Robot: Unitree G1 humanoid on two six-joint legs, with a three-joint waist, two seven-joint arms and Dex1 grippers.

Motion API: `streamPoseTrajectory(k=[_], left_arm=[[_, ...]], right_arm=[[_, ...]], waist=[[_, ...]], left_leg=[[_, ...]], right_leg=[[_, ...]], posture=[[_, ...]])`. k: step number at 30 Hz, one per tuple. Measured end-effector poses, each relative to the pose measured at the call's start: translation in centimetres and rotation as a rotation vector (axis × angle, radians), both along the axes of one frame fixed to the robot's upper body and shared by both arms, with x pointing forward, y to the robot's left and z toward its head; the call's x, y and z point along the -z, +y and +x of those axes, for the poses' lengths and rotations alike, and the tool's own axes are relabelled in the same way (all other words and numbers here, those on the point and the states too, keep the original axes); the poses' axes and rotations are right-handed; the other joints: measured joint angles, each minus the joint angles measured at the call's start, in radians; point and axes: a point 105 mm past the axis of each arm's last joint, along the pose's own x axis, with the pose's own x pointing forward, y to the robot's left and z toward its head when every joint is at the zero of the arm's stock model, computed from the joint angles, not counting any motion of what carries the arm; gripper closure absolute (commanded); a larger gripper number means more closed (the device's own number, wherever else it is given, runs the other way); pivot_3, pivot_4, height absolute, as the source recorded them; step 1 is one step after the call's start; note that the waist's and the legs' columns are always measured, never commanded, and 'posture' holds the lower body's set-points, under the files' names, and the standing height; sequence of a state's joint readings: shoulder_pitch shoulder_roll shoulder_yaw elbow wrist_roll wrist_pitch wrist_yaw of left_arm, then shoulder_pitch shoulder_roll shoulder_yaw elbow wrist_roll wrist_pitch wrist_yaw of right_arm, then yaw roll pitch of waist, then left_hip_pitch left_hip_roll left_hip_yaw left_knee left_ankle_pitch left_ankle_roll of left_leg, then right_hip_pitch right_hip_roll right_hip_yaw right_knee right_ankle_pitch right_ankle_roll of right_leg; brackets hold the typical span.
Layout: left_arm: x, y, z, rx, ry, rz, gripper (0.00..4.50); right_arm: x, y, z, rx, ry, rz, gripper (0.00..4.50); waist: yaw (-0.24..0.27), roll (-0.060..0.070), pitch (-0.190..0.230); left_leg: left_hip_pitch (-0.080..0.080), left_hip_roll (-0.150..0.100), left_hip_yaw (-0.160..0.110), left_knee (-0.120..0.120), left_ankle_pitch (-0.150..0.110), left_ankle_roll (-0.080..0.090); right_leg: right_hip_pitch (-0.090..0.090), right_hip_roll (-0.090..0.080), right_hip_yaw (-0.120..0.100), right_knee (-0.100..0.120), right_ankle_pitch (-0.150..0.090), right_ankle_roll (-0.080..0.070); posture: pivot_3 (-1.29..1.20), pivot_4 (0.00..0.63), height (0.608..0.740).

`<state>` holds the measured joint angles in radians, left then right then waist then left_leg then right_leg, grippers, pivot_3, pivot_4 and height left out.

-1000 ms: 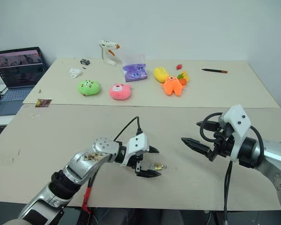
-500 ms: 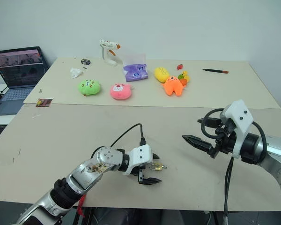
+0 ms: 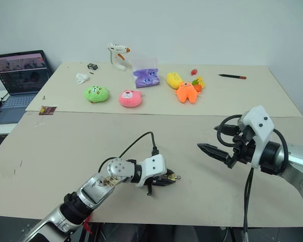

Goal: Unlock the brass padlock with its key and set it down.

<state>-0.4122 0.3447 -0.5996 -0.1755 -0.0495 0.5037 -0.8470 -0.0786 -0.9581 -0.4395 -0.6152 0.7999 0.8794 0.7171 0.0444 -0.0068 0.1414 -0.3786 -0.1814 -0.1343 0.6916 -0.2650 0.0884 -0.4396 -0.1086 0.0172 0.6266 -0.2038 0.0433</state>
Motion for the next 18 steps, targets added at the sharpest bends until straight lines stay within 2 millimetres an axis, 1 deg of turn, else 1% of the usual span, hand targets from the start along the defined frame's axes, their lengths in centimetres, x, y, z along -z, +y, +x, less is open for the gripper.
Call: streamPoseTrajectory(k=[3,6,7,9,10,11,12,14,15,18], left_arm=[[-0.1,0.4,0.3,-0.011,0.039,-0.021,3.67],[-0.5,1.2,0.8,-0.027,0.121,-0.051,3.67],[-0.8,1.5,0.9,-0.031,0.162,-0.075,3.67],[-2.3,2.3,1.4,-0.019,0.230,-0.138,3.67],[-3.3,3.2,1.2,0.030,0.275,-0.161,3.67],[-4.7,4.9,0.9,0.096,0.316,-0.191,3.67],[-5.8,6.1,0.9,0.125,0.328,-0.209,3.67],[-8.6,8.9,0.1,0.207,0.384,-0.253,3.67],[-9.5,10.9,-0.7,0.252,0.440,-0.232,3.67],[-10.5,13.7,-1.3,0.265,0.485,-0.196,3.67]], right_arm=[[-0.1,0.2,0.2,-0.010,0.000,0.001,0.00],[0.4,0.8,0.2,-0.040,0.023,0.000,0.00],[0.5,1.0,0.3,-0.053,0.028,0.000,0.00],[0.4,1.7,0.6,-0.085,0.026,-0.004,0.00],[0.2,2.4,0.9,-0.118,0.022,0.000,0.00],[0.0,3.6,1.1,-0.167,0.014,0.014,0.00],[0.1,4.2,1.0,-0.194,0.017,0.026,0.00],[0.8,5.9,0.8,-0.266,0.057,0.049,0.00],[1.2,7.3,0.7,-0.323,0.077,0.070,0.00],[1.8,8.6,0.5,-0.396,0.117,0.096,0.00]], waist=[[-0.001,0.000,0.000],[-0.002,0.000,0.000],[-0.003,0.000,0.000],[-0.004,0.000,0.000],[-0.009,-0.001,0.001],[-0.017,-0.002,0.001],[-0.026,-0.002,0.001],[-0.032,-0.002,0.001],[-0.038,-0.002,0.001],[-0.041,-0.002,0.002]], left_leg=[[0.000,0.000,0.000,0.000,0.000,0.000],[0.000,0.000,0.001,0.000,0.001,0.002],[-0.001,0.000,0.001,0.000,0.001,0.002],[0.000,0.001,0.001,0.000,0.001,0.002],[0.000,0.001,0.001,0.000,0.001,0.001],[-0.001,0.004,0.003,0.000,0.000,0.000],[-0.001,0.005,0.003,0.000,-0.001,-0.002],[0.000,0.005,0.003,0.000,-0.002,-0.002],[0.000,0.006,0.003,0.000,-0.002,-0.002],[-0.001,0.005,0.004,-0.001,-0.003,-0.002]], right_leg=[[0.000,0.000,0.000,0.000,0.000,0.000],[-0.001,0.001,0.000,0.000,0.000,0.000],[-0.001,0.001,0.000,0.000,0.000,0.000],[-0.001,0.001,-0.001,0.000,0.000,0.000],[-0.002,0.001,-0.001,0.001,0.000,0.000],[-0.004,0.002,-0.002,0.001,0.000,0.000],[-0.006,0.002,-0.003,0.002,0.000,-0.001],[-0.006,0.002,-0.004,0.003,-0.001,-0.003],[-0.008,0.003,-0.003,0.004,-0.001,-0.004],[-0.011,0.003,-0.003,0.004,0.000,-0.005]], posture=[[0.00,0.150,0.740],[0.00,0.150,0.740],[0.00,0.150,0.740],[0.00,0.150,0.740],[0.00,0.150,0.740],[0.00,0.150,0.740],[0.00,0.150,0.740],[0.00,0.150,0.740],[0.00,0.150,0.740],[0.00,0.150,0.740]])
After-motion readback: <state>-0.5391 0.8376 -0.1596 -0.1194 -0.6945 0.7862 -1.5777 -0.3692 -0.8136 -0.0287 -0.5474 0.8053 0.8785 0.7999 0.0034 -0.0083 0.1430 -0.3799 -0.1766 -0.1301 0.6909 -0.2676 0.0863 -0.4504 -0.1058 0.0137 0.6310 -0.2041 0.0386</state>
